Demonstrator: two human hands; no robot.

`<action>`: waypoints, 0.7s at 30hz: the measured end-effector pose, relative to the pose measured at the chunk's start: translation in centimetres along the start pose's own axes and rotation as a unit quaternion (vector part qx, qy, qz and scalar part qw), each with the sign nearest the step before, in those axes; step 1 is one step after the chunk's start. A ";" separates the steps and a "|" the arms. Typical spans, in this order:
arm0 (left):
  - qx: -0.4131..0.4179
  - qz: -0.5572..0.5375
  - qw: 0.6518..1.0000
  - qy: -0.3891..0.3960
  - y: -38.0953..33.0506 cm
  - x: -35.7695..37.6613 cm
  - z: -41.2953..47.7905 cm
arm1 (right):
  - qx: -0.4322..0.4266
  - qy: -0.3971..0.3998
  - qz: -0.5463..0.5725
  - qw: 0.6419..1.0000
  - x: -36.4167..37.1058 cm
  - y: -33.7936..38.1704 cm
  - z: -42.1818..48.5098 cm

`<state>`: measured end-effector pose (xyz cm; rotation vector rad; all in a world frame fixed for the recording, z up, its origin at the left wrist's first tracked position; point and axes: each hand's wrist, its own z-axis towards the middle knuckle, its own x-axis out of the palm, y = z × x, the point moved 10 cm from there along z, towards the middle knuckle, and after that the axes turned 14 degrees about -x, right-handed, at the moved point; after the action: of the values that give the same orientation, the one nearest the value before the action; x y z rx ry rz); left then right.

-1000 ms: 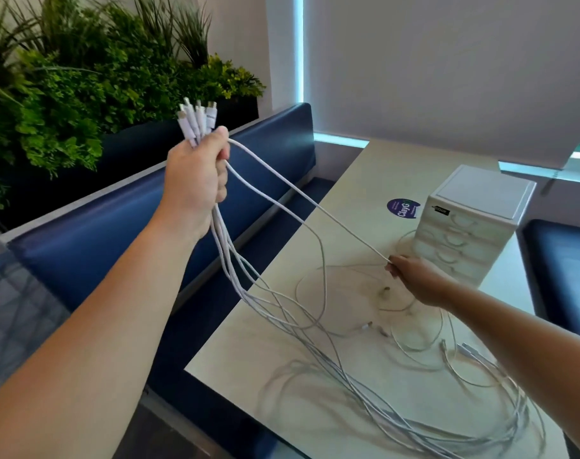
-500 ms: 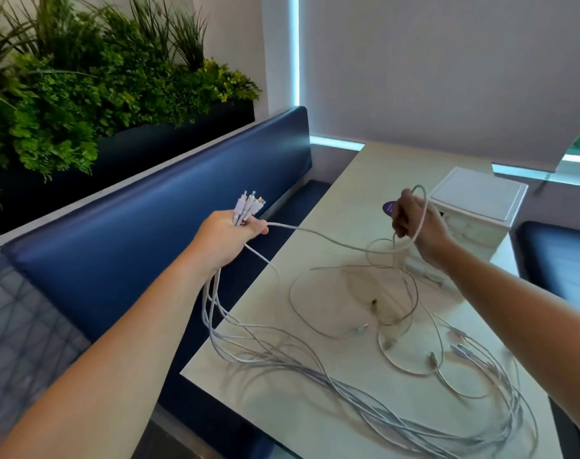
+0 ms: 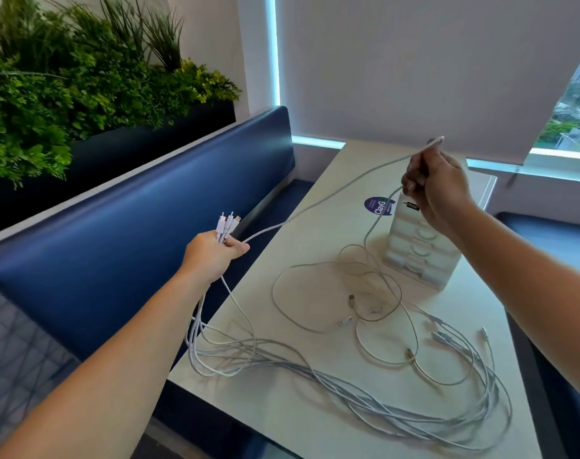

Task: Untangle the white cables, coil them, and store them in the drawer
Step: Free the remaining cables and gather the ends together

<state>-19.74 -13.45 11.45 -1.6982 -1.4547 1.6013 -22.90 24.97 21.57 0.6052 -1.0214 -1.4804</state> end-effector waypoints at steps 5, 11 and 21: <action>0.020 0.005 0.999 0.042 -1.6 0.9 -1.7 | -0.042 0.084 -0.120 0.988 0.8 0.8 0.0; 0.117 -0.086 0.988 0.048 -7.2 0.5 -5.2 | -0.066 0.209 -0.291 0.931 3.0 0.4 -1.8; 0.178 0.036 0.964 0.197 -11.8 8.4 -10.9 | -0.131 0.392 -0.486 0.770 9.8 2.0 -5.8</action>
<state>-16.39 2.13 20.12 -1.7404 -0.8651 1.3561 -18.80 14.14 22.28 1.5180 0.2609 -1.8874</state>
